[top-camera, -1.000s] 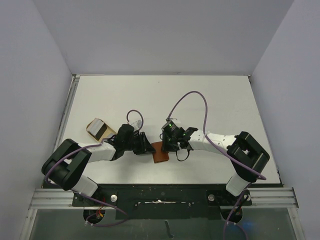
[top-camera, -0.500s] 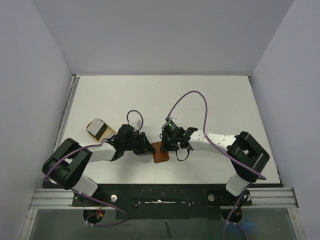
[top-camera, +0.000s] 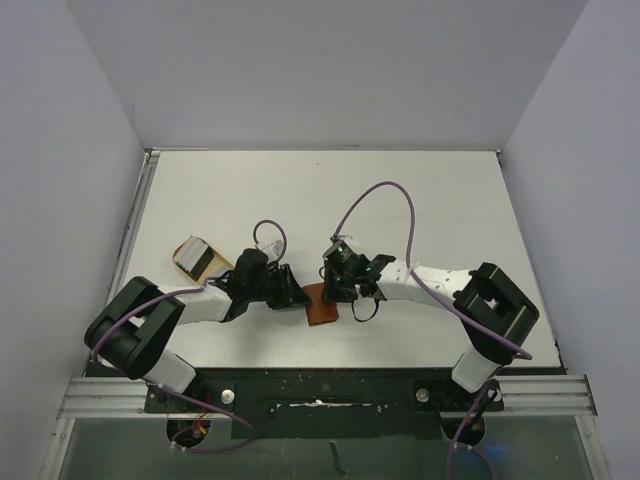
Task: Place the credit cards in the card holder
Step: Close the card holder at the center of the board.
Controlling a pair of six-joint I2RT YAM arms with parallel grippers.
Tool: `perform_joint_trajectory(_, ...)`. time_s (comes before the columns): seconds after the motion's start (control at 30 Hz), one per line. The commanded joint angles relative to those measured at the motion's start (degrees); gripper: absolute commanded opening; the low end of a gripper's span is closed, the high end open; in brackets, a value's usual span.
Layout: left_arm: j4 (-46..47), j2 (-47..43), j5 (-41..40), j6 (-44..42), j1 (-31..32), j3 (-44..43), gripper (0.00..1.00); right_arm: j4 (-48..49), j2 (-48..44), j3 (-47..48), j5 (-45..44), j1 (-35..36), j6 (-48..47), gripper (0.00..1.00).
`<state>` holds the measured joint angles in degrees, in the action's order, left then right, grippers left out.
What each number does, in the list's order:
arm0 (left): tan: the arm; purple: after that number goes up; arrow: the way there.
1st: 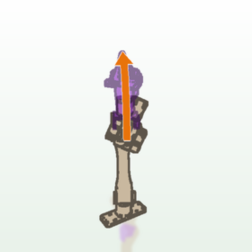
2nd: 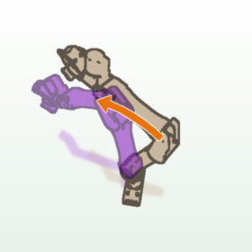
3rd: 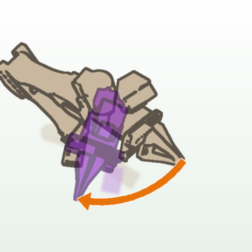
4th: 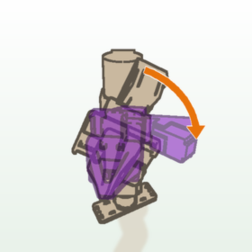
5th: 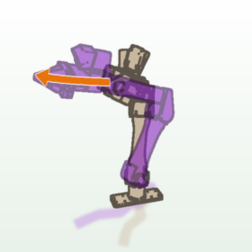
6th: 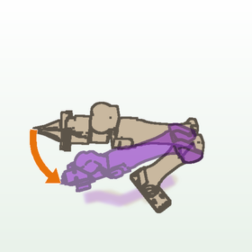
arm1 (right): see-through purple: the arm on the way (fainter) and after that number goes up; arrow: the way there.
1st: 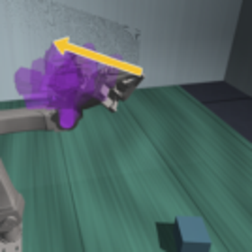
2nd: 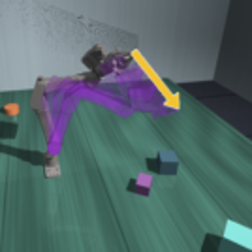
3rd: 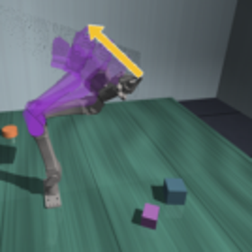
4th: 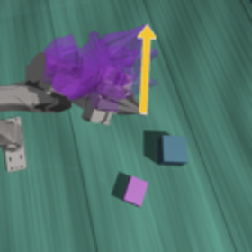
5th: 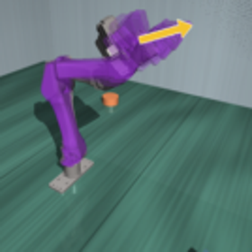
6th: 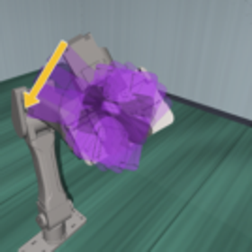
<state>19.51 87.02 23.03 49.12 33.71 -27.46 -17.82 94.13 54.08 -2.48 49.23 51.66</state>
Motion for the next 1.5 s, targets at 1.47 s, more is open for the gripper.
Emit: perform_joint_trajectory(1.47, -19.9, -18.6, -8.4, -8.4, -3.4, -9.3, 0.58, -12.2, -1.0, 12.5, -8.8, 0.0, -5.1, 0.25)
